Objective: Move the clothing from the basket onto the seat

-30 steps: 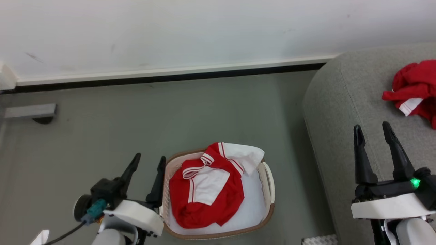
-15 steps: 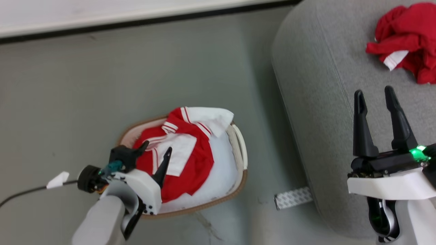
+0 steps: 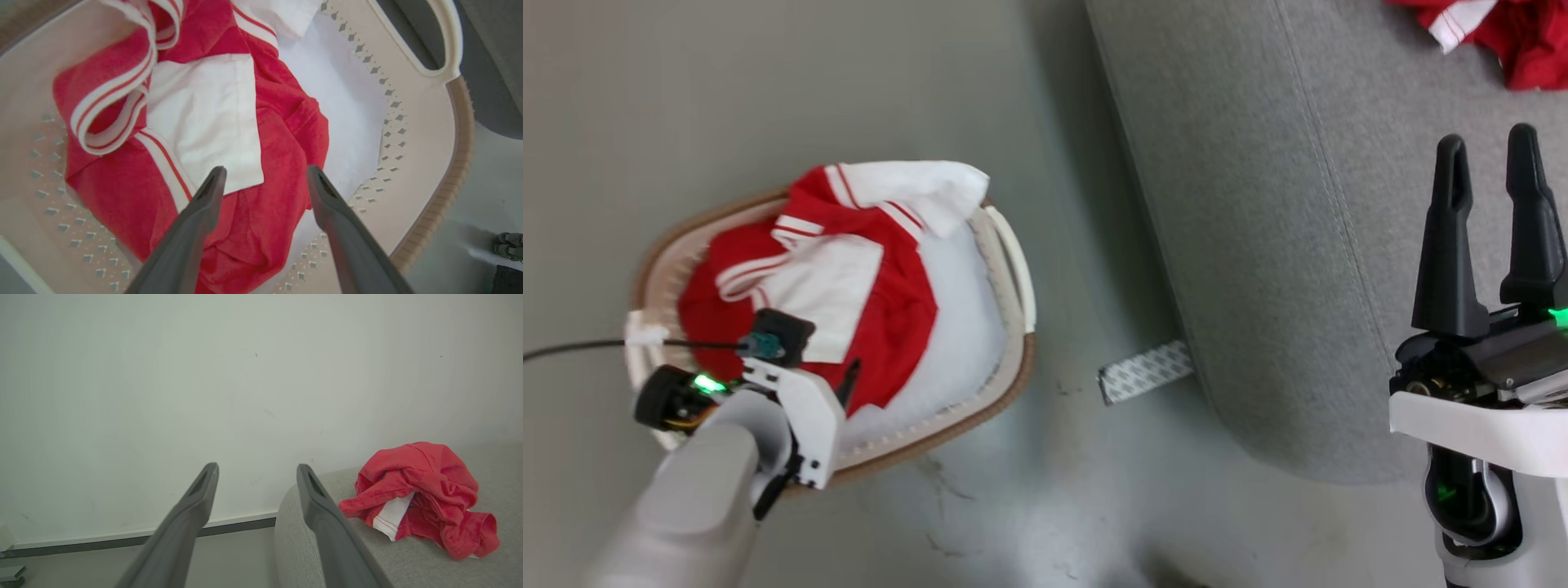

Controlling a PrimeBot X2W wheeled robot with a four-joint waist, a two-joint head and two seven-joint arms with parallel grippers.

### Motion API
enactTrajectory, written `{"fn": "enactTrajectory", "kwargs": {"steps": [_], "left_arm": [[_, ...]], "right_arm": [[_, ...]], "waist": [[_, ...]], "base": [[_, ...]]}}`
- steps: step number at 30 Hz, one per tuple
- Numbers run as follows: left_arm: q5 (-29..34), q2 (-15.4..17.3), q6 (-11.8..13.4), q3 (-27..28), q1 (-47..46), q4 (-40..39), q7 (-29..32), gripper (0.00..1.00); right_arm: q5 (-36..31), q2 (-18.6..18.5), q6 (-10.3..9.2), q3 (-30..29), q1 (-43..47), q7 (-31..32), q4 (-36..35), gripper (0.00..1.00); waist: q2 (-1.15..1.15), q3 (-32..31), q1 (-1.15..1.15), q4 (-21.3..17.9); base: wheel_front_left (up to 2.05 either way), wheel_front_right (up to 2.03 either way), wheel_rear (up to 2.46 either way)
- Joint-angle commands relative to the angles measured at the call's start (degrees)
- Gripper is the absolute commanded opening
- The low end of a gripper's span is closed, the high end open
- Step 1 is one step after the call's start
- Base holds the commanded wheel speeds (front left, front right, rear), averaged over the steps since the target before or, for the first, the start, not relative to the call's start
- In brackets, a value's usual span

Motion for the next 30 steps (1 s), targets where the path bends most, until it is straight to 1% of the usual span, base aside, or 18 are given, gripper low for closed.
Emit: {"fn": "enactTrajectory", "kwargs": {"steps": [1,5,9,11,14,19,22,23,24,25,30], "left_arm": [[-0.37,1.1,0.11,-0.78,-1.52,1.2,0.66,1.0],[-0.93,2.24,0.11,-3.01,-4.26,4.4,2.56,1.0],[-1.11,1.75,0.11,-5.53,-7.33,7.04,5.0,1.0],[-1.41,1.5,0.11,-6.08,-8.59,9.15,7.15,1.0],[0.08,1.2,0.11,-7.71,-10.41,12.14,9.92,1.0],[1.38,1.49,1.03,-9.47,-11.4,16.29,15.44,1.0],[1.06,0.79,0.93,-9.67,-11.87,16.64,15.41,1.0],[0.86,0.62,0.88,-9.67,-12.02,16.64,14.76,0.65],[0.53,0.57,0.81,-9.59,-12.14,16.56,13.92,0.43],[0.26,0.59,0.71,-9.56,-12.2,16.5,13.18,0.0],[-1.35,0.55,0.18,-9.39,-11.54,16.36,9.32,0.0]], "right_arm": [[0.93,0.19,-0.15,0.17,-1.17,0.05,-1.15,1.0],[2.8,0.21,-0.15,-0.08,-0.2,0.05,-3.32,1.0],[3.49,0.2,-0.15,-0.87,1.06,0.04,-4.39,1.0],[3.7,0.2,-0.15,-1.15,1.52,0.04,-4.75,1.0],[3.88,0.2,-0.15,-1.38,1.98,0.04,-5.29,1.0],[3.5,0.21,-0.15,-1.04,2.71,0.04,-5.63,1.0],[3.51,0.2,-0.15,-0.83,2.48,0.04,-5.52,1.0],[3.53,0.2,-0.15,-0.73,2.35,0.04,-5.4,1.0],[3.5,0.2,-0.15,-0.62,2.2,0.04,-5.26,1.0],[3.42,0.2,-0.15,-0.5,2.03,0.04,-5.1,1.0],[2.97,0.2,-0.15,0.4,0.83,0.04,-3.76,1.0]], "waist": [[0.0,4.07,-0.01,-3.89],[0.0,6.32,-0.01,-5.52],[0.0,7.86,-0.01,-5.33],[0.0,8.41,-0.01,-5.21],[0.0,9.1,-0.01,-5.06],[0.0,9.87,-0.01,-4.66],[0.0,10.02,-0.01,-4.69],[0.0,10.01,-0.01,-4.7],[0.0,9.97,-0.01,-4.72],[0.0,9.91,-0.01,-4.76],[0.0,8.6,-0.01,-5.19]], "base": [[0.0,0.0,0.0],[0.0,0.0,0.0],[0.0,0.0,0.0],[0.0,0.0,0.0],[0.0,0.0,0.0],[0.0,0.0,0.0],[0.0,0.0,0.0],[0.0,0.0,0.0],[0.0,0.0,0.0],[0.0,0.0,0.0],[0.0,0.0,0.0]]}}
